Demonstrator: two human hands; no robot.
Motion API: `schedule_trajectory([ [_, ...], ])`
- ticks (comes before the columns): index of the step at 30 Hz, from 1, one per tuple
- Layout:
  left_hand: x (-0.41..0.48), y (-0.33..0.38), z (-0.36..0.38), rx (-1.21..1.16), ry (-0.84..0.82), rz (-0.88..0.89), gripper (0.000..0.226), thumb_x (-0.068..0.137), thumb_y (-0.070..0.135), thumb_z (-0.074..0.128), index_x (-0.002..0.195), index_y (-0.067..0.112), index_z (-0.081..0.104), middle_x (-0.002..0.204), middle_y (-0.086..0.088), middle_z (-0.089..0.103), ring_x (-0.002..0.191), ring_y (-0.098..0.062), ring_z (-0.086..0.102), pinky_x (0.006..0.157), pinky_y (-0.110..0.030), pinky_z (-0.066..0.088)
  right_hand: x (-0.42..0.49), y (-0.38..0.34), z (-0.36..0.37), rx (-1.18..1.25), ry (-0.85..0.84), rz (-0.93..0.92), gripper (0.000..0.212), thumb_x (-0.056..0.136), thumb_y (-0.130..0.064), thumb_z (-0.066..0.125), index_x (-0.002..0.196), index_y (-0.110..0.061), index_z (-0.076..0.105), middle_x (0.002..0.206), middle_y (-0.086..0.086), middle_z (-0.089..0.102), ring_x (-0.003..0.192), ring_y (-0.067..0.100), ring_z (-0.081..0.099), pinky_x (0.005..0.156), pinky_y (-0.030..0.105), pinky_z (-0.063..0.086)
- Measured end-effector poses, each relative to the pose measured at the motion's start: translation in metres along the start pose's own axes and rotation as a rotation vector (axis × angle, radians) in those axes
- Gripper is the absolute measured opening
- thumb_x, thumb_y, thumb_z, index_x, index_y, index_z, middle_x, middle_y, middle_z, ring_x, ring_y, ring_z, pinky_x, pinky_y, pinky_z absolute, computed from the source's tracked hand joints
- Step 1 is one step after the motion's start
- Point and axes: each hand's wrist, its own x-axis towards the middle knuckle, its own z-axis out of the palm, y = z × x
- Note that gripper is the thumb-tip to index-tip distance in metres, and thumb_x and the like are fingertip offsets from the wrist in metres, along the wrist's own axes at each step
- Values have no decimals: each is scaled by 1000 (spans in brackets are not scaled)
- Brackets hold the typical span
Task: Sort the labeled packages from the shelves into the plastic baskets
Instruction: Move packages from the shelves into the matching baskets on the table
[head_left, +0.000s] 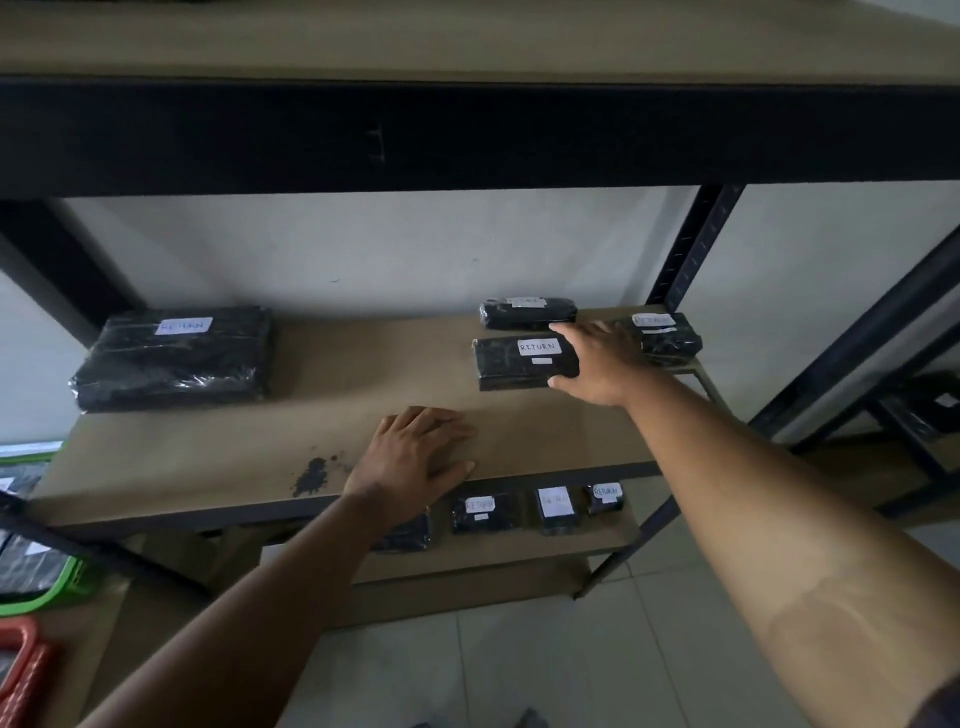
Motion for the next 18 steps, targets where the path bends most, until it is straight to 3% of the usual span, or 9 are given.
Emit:
schedule_trajectory([
  [11,0,5,-1,-6,9,-21,51,96,67,58,143,46,59,145,25,53,137,-7,45,115,-35,35,-16,9,8,-57,196,-95,97,67,-68,87,144,-26,47,136,2,46,127,28,41,113,51,37],
  [18,-4,10,-8,7,-23,-50,52,98,69,54,145,47,55,148,25,49,139,-6,39,116,-34,32,-26,3,11,-96,235,-91,94,71,-62,88,146,-23,46,138,6,45,128,32,42,115,54,36],
])
